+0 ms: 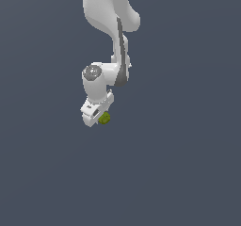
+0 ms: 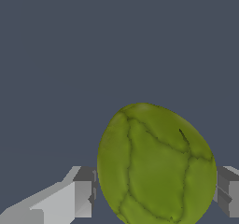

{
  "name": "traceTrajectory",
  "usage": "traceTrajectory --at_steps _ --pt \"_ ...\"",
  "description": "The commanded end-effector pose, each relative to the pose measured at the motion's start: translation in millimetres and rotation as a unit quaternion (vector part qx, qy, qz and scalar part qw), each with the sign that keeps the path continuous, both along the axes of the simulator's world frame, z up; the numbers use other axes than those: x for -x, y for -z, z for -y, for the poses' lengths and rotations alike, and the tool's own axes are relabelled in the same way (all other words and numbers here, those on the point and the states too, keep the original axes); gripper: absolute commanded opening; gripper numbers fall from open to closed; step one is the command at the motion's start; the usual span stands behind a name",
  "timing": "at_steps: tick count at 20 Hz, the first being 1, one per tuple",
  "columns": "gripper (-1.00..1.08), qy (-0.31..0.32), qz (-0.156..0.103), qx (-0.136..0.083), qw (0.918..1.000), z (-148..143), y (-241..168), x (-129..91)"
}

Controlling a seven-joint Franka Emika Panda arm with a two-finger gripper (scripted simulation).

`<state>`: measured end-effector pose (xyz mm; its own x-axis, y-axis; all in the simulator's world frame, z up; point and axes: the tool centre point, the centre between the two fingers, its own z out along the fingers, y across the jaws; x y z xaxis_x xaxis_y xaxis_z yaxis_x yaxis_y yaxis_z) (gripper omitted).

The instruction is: Pick up the object and move it to a goal position.

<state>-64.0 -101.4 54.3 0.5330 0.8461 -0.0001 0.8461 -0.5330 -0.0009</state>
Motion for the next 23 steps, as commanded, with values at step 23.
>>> traceTrajectory --at_steps 23 --pt "-1.0 0.0 0.0 0.0 1.0 82.5 -51.4 -67.8"
